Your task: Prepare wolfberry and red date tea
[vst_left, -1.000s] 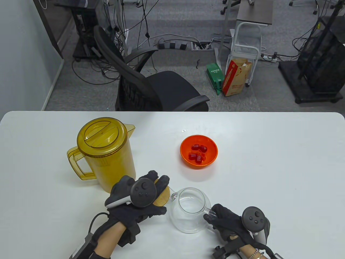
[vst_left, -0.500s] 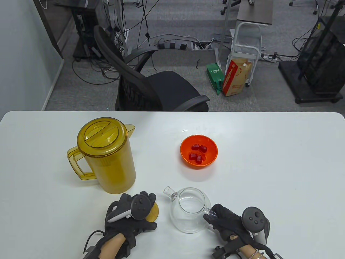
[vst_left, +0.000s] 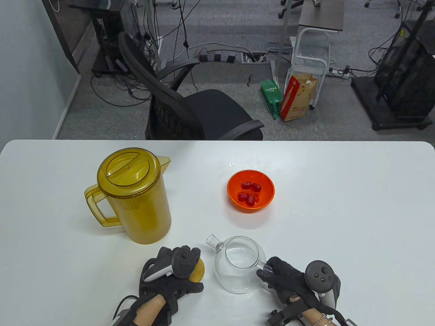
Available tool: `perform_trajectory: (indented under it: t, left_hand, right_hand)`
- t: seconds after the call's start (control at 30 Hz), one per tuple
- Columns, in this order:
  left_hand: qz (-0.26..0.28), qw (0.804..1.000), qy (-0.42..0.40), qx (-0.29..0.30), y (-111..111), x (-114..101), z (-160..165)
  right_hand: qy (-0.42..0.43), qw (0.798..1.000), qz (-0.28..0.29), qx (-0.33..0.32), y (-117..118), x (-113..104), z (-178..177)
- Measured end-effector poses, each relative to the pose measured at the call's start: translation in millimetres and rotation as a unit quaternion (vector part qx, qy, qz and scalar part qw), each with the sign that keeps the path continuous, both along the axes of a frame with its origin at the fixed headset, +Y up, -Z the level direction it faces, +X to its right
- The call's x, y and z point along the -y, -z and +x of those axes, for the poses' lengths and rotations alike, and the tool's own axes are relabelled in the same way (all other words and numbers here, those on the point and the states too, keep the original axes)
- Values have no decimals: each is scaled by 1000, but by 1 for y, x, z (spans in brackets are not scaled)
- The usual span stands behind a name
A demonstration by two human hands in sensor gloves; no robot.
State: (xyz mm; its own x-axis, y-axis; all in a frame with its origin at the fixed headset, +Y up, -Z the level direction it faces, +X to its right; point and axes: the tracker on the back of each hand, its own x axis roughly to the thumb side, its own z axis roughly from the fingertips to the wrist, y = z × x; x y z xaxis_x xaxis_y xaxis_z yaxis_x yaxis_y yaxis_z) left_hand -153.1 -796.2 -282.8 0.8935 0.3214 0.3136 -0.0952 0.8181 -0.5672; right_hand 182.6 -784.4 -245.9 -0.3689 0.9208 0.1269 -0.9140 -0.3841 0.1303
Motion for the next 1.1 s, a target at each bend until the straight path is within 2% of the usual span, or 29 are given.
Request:
perform_trajectory:
  t: [0.13, 0.3, 0.4, 0.5, 0.53, 0.63, 0.7, 0.8, 0.97, 1.07, 1.1]
  left_hand:
    - [-1, 999, -37, -3, -1, -10, -3]
    - [54, 994, -94, -13, -8, -36, -7]
    - [84, 990, -112, -16, -14, -46, -8]
    - [95, 984, -151, -27, -21, -45, -12]
    - [97, 982, -160, -28, -22, -44, -13]
    - [90, 979, -181, -31, -23, -43, -15]
    - [94, 977, -186, -33, -23, -44, -15]
    - [100, 977, -184, -30, -23, -45, -15]
    - [96, 977, -185, -33, -23, -44, -16]
    - [98, 977, -184, -36, -23, -45, -17]
    - [98, 978, -183, -36, -23, -45, -17]
  right_hand:
    - [-2, 1000, -10, -11, -2, -3, 2]
    - [-8, 999, -33, -41, -2, -19, 12]
    - [0, 1000, -10, -27, -1, -43, 23]
    - [-14, 1000, 18, 1, 11, -74, 34]
    - [-19, 1000, 18, 5, 14, -78, 35]
    - [-41, 999, 11, 17, 39, -97, 37]
    - [-90, 996, 4, 26, 62, -104, 35]
    - [-178, 983, 2, 52, 108, -106, 30]
    - [-272, 955, -74, 89, 185, -82, 18]
    - [-285, 942, -135, 119, 218, -61, 15]
    - [-285, 939, -145, 124, 222, -57, 15]
